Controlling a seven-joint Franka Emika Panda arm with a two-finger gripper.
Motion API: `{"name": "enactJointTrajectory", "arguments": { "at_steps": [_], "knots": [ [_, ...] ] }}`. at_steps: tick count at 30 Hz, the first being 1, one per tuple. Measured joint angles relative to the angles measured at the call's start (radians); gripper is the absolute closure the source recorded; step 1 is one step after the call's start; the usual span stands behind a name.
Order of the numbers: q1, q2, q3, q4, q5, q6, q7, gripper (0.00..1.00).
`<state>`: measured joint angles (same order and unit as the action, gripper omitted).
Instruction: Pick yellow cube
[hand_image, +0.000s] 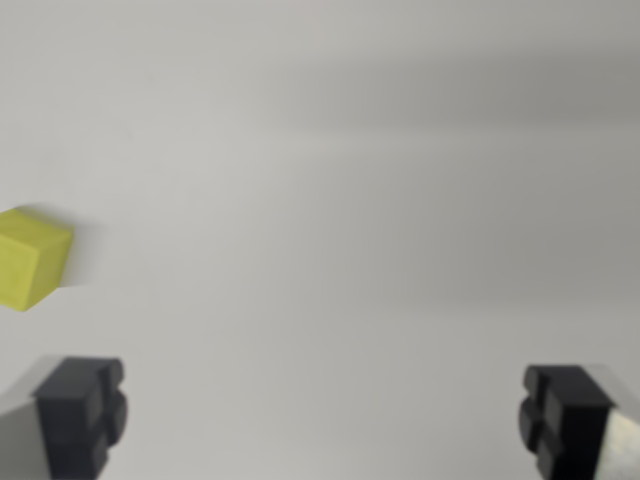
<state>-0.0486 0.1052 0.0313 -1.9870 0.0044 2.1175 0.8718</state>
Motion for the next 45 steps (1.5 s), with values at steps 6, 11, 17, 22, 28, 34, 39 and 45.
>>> {"name": "enactJointTrajectory", "arguments": {
  "at_steps": [6, 11, 17, 22, 28, 34, 39, 45],
  "knots": [
    [0.002, -0.001, 0.000, -0.004, 0.000, 0.002, 0.009, 0.00],
    [0.018, 0.002, 0.001, -0.025, -0.001, 0.026, 0.048, 0.00],
    [0.045, 0.012, 0.001, -0.052, -0.002, 0.062, 0.100, 0.00],
    [0.067, 0.023, 0.001, -0.072, -0.004, 0.091, 0.144, 0.00],
    [0.094, 0.037, 0.001, -0.093, -0.006, 0.126, 0.197, 0.00],
    [0.120, 0.055, 0.001, -0.112, -0.008, 0.160, 0.250, 0.00],
    [0.141, 0.070, 0.001, -0.123, -0.009, 0.185, 0.290, 0.00],
    [0.167, 0.092, 0.001, -0.135, -0.012, 0.218, 0.343, 0.00]
  ]
}}
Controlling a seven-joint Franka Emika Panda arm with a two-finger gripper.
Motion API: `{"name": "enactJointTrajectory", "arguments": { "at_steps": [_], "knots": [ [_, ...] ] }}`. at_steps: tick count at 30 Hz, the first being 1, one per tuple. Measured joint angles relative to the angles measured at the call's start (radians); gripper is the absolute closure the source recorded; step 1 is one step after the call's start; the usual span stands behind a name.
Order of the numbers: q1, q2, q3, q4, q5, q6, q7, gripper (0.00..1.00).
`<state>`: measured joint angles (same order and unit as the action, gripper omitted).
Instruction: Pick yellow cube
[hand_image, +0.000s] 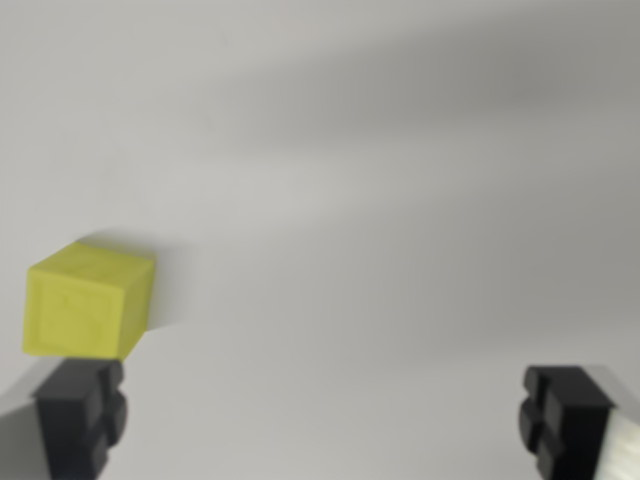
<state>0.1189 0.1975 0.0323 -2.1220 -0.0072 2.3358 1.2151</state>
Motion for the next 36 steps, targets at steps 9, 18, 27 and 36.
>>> {"name": "enactJointTrajectory", "arguments": {
  "at_steps": [9, 18, 27, 36],
  "knots": [
    [0.040, 0.038, 0.000, -0.012, -0.003, 0.048, 0.080, 0.00],
    [0.080, 0.081, 0.000, -0.017, -0.007, 0.093, 0.160, 0.00],
    [0.120, 0.128, 0.000, -0.015, -0.011, 0.136, 0.241, 0.00],
    [0.159, 0.180, -0.001, -0.005, -0.014, 0.175, 0.320, 0.00]
  ]
}}
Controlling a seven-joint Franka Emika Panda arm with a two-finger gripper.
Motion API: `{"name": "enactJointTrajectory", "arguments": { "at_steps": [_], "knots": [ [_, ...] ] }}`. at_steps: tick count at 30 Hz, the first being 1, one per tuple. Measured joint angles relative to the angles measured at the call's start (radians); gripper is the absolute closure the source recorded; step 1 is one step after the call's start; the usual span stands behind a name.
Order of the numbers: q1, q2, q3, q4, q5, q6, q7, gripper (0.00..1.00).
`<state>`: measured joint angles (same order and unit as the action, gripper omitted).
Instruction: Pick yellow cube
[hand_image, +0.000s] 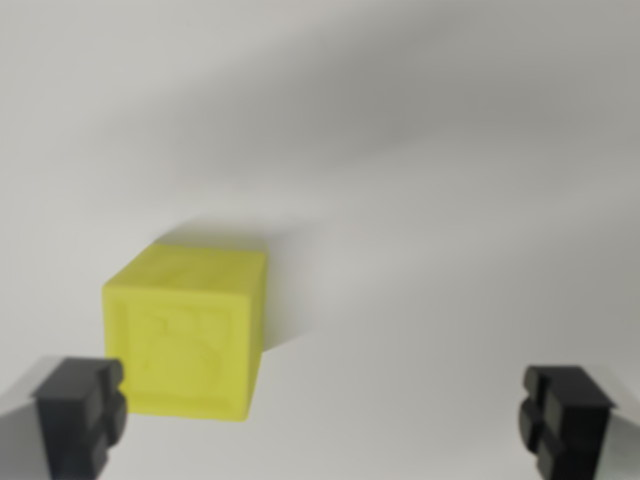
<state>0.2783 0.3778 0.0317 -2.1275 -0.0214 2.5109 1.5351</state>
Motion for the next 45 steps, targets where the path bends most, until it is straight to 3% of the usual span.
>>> {"name": "enactJointTrajectory", "arguments": {
  "at_steps": [26, 45],
  "knots": [
    [0.108, 0.166, -0.001, 0.067, -0.010, 0.092, 0.221, 0.00],
    [0.111, 0.274, -0.001, 0.098, -0.020, 0.169, 0.242, 0.00]
  ]
}}
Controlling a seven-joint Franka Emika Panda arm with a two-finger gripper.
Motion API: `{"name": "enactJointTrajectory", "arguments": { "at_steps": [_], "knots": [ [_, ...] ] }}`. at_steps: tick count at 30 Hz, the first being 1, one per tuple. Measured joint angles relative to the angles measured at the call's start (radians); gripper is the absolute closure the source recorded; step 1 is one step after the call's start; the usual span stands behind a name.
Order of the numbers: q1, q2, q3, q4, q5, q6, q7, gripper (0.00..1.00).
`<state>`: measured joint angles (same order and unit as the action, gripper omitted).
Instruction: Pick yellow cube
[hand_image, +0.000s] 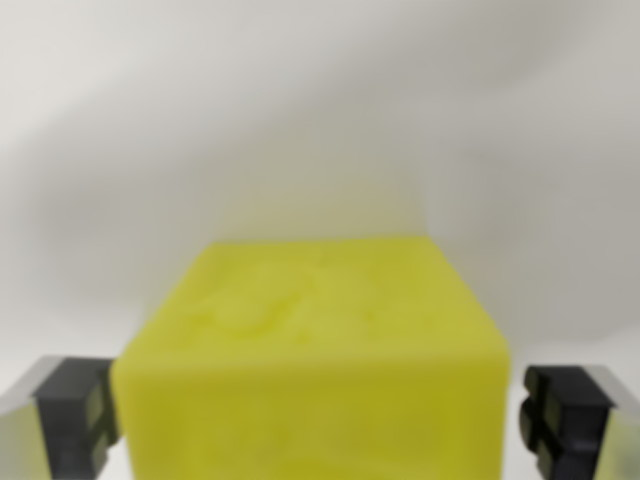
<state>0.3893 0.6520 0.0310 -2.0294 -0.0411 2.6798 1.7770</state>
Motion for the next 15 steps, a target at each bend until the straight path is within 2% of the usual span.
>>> {"name": "enactJointTrajectory", "arguments": {
  "at_steps": [5, 6, 15],
  "knots": [
    [0.000, 0.011, 0.000, 0.003, -0.002, 0.008, 0.004, 0.00],
    [-0.001, 0.011, 0.000, 0.004, -0.002, 0.008, 0.004, 1.00],
    [-0.001, -0.021, 0.001, -0.007, -0.001, -0.013, 0.003, 1.00]
  ]
}}
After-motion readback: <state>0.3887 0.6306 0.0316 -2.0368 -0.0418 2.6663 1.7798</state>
